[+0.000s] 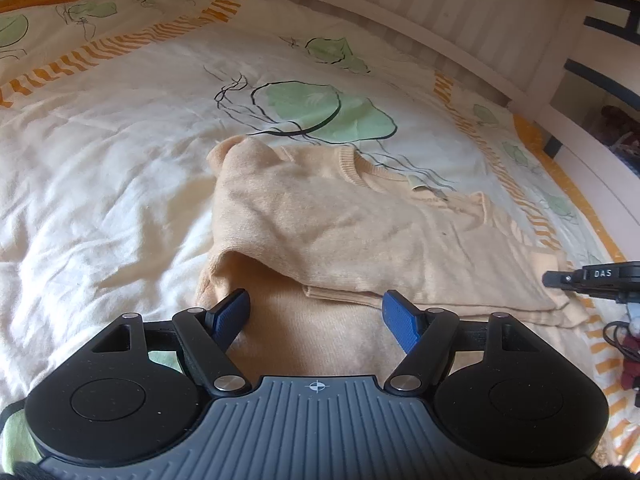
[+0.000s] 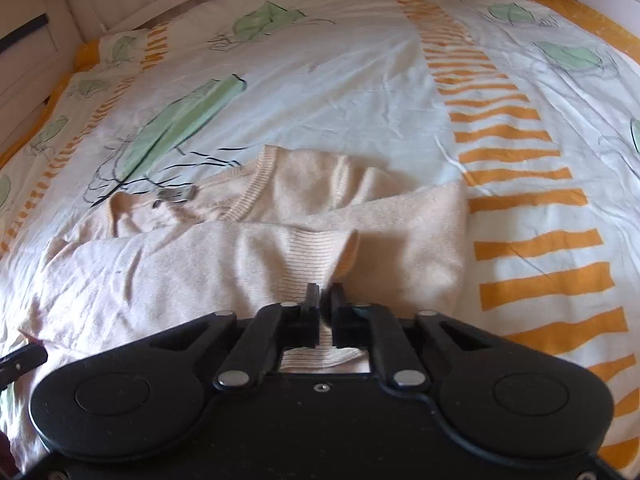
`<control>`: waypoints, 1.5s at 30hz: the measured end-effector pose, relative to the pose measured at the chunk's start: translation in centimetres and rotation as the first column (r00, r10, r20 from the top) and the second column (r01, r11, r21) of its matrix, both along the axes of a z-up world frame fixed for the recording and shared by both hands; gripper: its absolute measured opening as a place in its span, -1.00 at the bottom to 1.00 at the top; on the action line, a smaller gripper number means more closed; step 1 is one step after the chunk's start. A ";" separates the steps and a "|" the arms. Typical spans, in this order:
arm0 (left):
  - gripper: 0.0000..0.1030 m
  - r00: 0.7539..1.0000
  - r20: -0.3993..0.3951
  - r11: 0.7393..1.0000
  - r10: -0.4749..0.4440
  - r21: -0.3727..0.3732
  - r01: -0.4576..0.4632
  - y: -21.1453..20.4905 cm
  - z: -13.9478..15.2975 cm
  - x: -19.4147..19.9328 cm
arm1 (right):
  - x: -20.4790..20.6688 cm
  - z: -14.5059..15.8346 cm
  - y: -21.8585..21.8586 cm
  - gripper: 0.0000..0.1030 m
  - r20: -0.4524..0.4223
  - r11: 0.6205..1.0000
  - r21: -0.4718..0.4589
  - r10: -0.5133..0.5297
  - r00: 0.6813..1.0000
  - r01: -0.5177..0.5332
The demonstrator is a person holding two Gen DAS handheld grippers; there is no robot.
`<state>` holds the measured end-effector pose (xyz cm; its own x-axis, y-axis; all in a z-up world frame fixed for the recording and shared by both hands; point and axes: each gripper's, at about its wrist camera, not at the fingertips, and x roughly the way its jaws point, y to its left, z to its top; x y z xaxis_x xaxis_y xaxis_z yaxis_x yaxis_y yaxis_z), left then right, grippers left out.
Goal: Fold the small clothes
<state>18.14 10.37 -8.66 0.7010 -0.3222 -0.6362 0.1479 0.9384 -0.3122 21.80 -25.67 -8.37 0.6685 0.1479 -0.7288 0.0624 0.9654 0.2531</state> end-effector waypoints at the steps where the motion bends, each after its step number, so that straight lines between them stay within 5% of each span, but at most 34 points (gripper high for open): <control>1: 0.39 1.000 0.017 1.000 -0.009 0.001 0.009 -0.1 0.4 -0.3 | -0.4 0.5 0.3 -0.82 0.024 1.000 -0.015 0.023 0.999 -0.023; 6: 0.40 0.994 0.112 0.998 -0.015 0.061 0.008 -0.3 3.1 -1.6 | -2.0 1.7 -0.7 -0.83 0.064 0.998 -0.068 -0.003 0.998 0.007; 12: 0.41 0.999 0.041 1.000 -0.014 0.018 0.013 0.3 5.0 0.7 | -1.6 -0.4 -0.7 -0.80 0.000 0.995 -0.099 0.011 1.000 -0.011; 15: 0.41 1.000 0.019 1.000 0.003 0.031 -0.004 0.4 4.6 2.7 | -1.5 -0.3 -0.5 -0.66 0.001 0.996 -0.093 0.012 1.000 -0.012; 17: 0.41 0.998 0.053 0.993 0.038 0.106 -0.044 0.4 4.0 3.5 | -1.6 0.2 -0.5 -0.65 0.008 0.994 -0.105 0.007 1.000 -0.006; 20: 0.40 0.998 0.012 0.985 0.064 0.160 -0.065 1.1 1.7 4.7 | -2.1 1.6 -0.1 -0.29 0.059 0.988 -0.152 0.011 0.998 -0.002; 23: 0.40 0.988 -0.110 0.992 0.111 0.077 -0.103 2.9 -1.0 5.5 | -2.2 3.7 1.6 -0.09 0.121 0.978 -0.202 0.081 0.989 -0.055; 26: 0.40 0.982 -0.116 0.989 0.148 0.010 -0.148 3.8 -1.1 5.2 | -1.4 5.8 4.7 -0.01 0.177 0.963 -0.215 0.204 0.963 -0.164; 30: 0.40 0.967 -0.104 0.969 0.231 -0.068 -0.239 4.3 -1.6 4.1 | 1.5 7.5 10.7 0.14 0.205 0.904 -0.188 0.418 0.885 -0.383; 35: 0.40 0.961 -0.088 0.961 0.262 -0.067 -0.269 3.9 -1.5 3.6 | 6.1 7.0 19.5 0.14 0.197 0.754 -0.198 0.657 0.728 -0.627; 39: 0.40 0.957 -0.075 0.954 0.282 -0.087 -0.288 4.0 -1.6 3.2 | 10.0 5.5 25.1 0.14 0.165 0.652 -0.205 0.758 0.631 -0.730; 45: 0.42 0.960 -0.041 0.960 0.279 -0.025 -0.280 2.8 -1.6 3.0 | 12.4 3.2 31.2 0.13 0.059 0.461 -0.308 0.882 0.467 -0.832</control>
